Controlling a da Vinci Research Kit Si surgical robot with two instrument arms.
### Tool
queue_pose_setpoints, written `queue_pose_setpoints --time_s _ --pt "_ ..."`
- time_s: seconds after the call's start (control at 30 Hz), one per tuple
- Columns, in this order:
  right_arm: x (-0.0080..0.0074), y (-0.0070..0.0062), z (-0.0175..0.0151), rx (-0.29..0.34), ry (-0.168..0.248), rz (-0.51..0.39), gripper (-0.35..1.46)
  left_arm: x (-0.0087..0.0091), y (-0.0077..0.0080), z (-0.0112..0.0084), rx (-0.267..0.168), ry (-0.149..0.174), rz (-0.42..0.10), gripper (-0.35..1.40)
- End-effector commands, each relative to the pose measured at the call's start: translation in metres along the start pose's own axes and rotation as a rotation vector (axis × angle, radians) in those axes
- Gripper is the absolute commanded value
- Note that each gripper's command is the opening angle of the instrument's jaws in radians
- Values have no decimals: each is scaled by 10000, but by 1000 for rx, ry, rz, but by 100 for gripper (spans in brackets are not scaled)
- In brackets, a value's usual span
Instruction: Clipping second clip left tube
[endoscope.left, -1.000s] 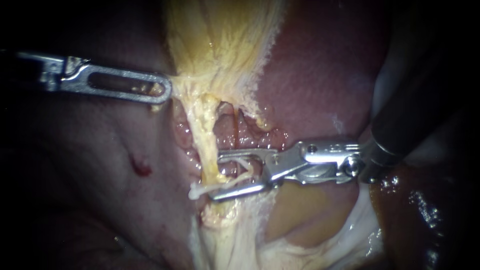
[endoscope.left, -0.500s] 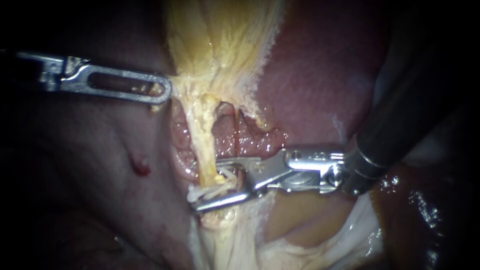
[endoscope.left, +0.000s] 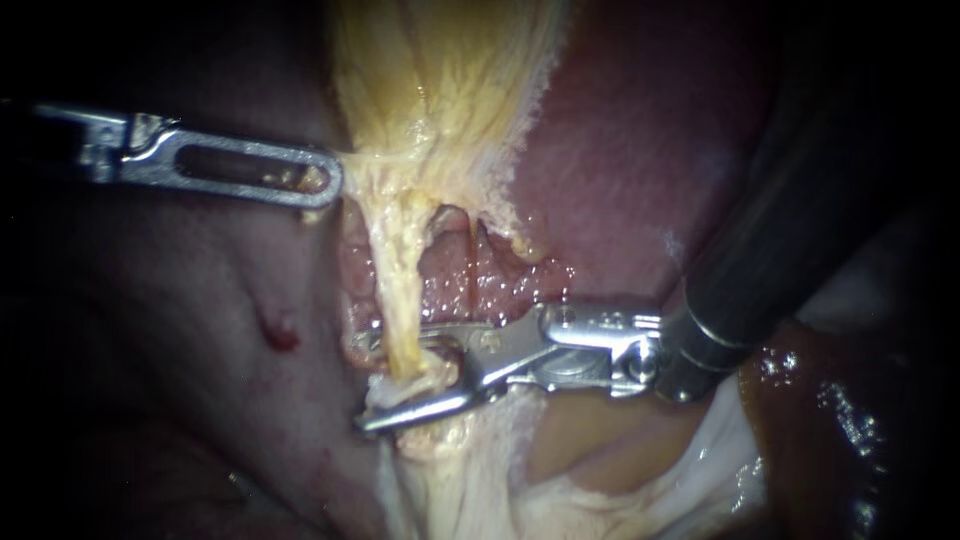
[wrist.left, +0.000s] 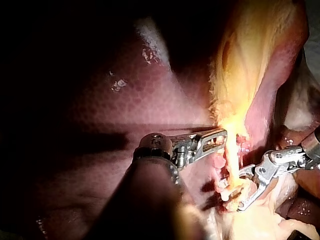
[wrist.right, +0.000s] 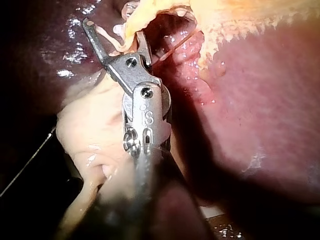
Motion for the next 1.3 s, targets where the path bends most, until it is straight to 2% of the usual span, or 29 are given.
queue_pose_setpoints --time_s 0.03,0.3,0.47,0.83,1.3 --pt "1 -3 2 8 -1 -3 49 0 0 0 0 0 0 -35" --pt "9 -29 18 79 10 11 49 1 2 1 0 0 1 -35" --pt "14 -38 23 97 9 7 49 1 2 1 0 0 1 -35" --pt "16 -41 22 99 13 14 48 1 2 1 0 0 1 -35" --pt "19 -40 19 83 25 38 39 1 2 1 0 0 1 -35"
